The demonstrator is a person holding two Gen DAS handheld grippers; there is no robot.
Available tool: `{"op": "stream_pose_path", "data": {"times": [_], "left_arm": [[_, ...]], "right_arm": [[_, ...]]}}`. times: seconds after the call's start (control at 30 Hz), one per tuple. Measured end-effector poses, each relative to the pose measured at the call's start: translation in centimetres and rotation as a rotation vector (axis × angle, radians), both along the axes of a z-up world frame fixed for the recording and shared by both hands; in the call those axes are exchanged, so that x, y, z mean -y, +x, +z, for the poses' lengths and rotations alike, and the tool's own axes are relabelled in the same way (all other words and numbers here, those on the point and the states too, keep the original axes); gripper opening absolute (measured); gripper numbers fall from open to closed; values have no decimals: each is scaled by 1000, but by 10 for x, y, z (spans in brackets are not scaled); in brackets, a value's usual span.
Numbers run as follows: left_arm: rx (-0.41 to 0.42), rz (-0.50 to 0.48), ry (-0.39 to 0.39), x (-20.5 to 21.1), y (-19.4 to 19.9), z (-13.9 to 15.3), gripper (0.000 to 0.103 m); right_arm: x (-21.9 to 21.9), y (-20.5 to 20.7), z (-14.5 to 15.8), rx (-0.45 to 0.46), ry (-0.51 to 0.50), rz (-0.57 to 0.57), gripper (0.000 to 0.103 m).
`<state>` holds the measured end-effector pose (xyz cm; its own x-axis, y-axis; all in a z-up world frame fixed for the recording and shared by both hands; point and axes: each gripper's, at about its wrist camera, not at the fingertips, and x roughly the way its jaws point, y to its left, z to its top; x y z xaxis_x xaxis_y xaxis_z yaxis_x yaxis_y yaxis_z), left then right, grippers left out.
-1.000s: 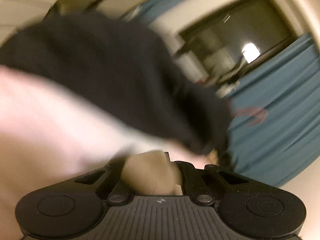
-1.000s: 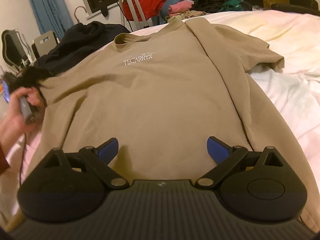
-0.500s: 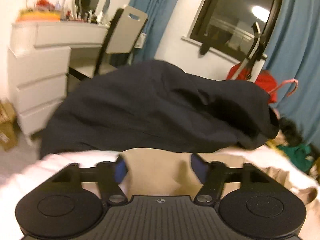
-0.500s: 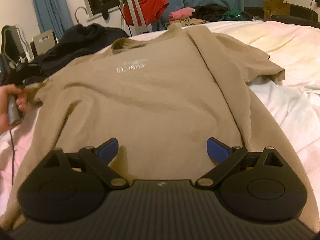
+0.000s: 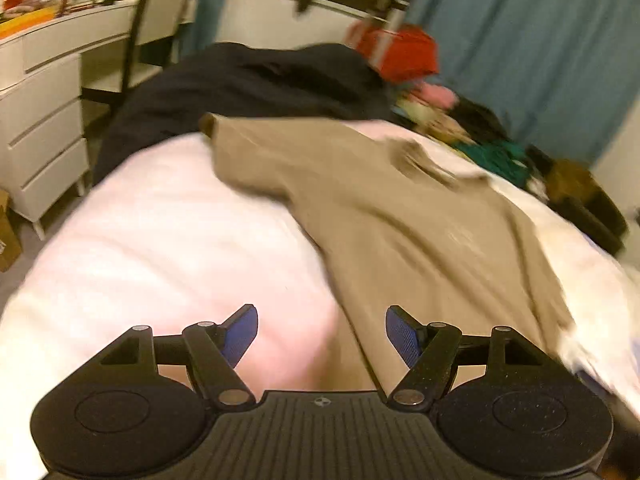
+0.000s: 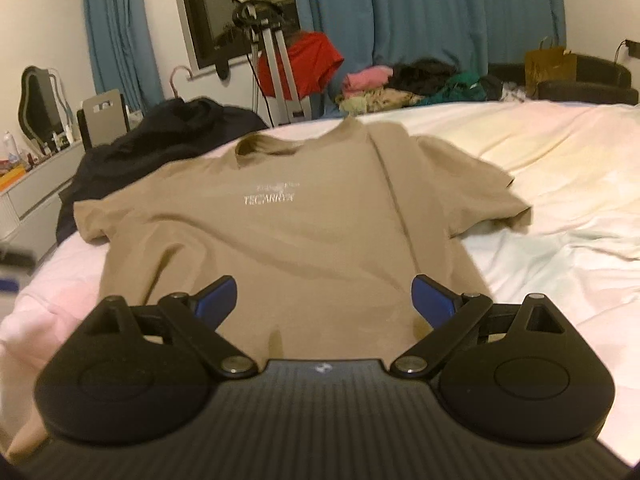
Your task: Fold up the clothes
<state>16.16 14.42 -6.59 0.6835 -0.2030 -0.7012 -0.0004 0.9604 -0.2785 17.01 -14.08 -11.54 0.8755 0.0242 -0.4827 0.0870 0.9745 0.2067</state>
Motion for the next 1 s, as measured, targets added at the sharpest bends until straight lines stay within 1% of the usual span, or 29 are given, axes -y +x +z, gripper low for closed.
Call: {"op": "stream_pose_path", "data": {"times": [0.07,0.1,0.13,0.2,0.3,0.37,0.47,0.5,0.53,0.57,0.6,0.63,0.67,0.7,0.73,0.8,0.87,0.9,0.97,1.0], "left_arm": [[-3,-46,2,14,-32,0,71],[-24,-58,1,18,-42,-3,69],[-50,-67,-1,20,-50,-8,68],[-102,-85,-4,25,-65,-17,62],[-143,-77,17,25,-72,-27,60],[-168,-88,65,27,-69,-32,60],[-214,-136,158,40,-67,-45,51],[-218,-154,180,44,-68,-47,49],[-218,-172,200,47,-69,-48,49],[-218,-189,219,51,-70,-50,45],[-218,-207,239,54,-71,-51,35],[-226,-198,235,53,-71,-52,30],[-236,-183,224,51,-70,-53,16],[-240,-157,196,46,-69,-52,4],[-240,-133,155,38,-68,-50,4],[-224,-90,-18,15,-72,-42,3],[-222,-52,-211,-6,-79,-35,3],[-231,-31,-275,-15,-83,-33,3],[-264,22,-343,-30,-87,-31,3],[-288,60,-346,-37,-88,-31,3]], "right_arm": [[5,-10,6,8,12,-14,96],[8,-14,8,12,21,-23,96],[10,-17,9,10,33,-30,96],[13,-20,10,0,60,-44,96],[11,-23,7,-17,75,-42,96],[8,-23,6,-23,54,-46,96],[11,-23,1,-43,63,-56,96],[11,-23,0,-51,69,-60,96],[12,-23,0,-58,73,-65,96],[12,-23,-1,-61,74,-66,96],[11,-23,-1,-63,73,-65,96],[9,-24,-1,-63,71,-61,96],[7,-24,-1,-61,68,-54,96],[4,-25,-1,-59,64,-46,96],[3,-25,-1,-58,60,-40,96],[1,-24,0,-56,65,-31,96],[0,-24,1,-53,82,-24,96],[-1,-25,1,-51,87,-18,96],[-6,-25,3,-44,93,-3,96],[-9,-25,3,-41,90,7,96]]}}
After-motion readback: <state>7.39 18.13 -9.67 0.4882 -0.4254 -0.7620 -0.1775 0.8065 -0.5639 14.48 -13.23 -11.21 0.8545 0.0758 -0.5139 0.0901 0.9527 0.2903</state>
